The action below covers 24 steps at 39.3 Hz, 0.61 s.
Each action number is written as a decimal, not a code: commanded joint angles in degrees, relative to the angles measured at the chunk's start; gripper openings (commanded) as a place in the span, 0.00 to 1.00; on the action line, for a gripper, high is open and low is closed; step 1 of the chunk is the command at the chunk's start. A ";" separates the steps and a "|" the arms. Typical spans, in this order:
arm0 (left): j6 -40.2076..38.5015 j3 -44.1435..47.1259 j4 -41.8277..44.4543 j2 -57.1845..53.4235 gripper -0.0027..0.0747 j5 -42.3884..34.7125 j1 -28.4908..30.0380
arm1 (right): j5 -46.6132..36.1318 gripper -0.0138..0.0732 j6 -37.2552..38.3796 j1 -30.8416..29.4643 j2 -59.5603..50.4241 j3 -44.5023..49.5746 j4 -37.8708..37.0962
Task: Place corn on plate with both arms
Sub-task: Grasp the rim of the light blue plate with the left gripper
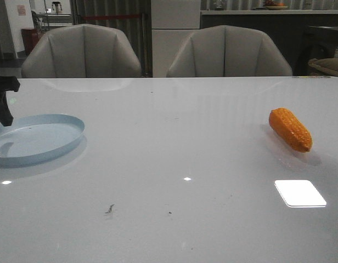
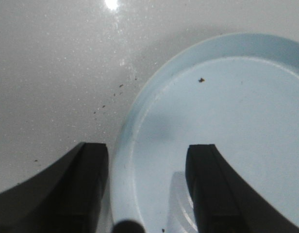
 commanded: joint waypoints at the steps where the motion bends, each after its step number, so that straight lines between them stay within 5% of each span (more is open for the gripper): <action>1: -0.65 -1.88 -1.20 -1.73 0.57 -2.45 -0.02 | -4.35 0.77 -0.08 -0.05 -0.57 -1.91 -0.52; 8: -0.65 -1.88 -1.20 -0.45 0.48 -2.08 -0.02 | -4.35 0.77 -0.08 -0.05 -0.57 -1.86 -0.52; 17: -0.65 -1.88 -1.09 -0.31 0.14 -3.12 -0.02 | -4.35 0.77 -0.08 -0.05 -0.57 -1.86 -0.52; 24: -0.65 -1.88 -1.09 -0.31 0.16 -4.71 -0.02 | -4.35 0.77 -0.08 -0.05 -0.57 -1.86 -0.52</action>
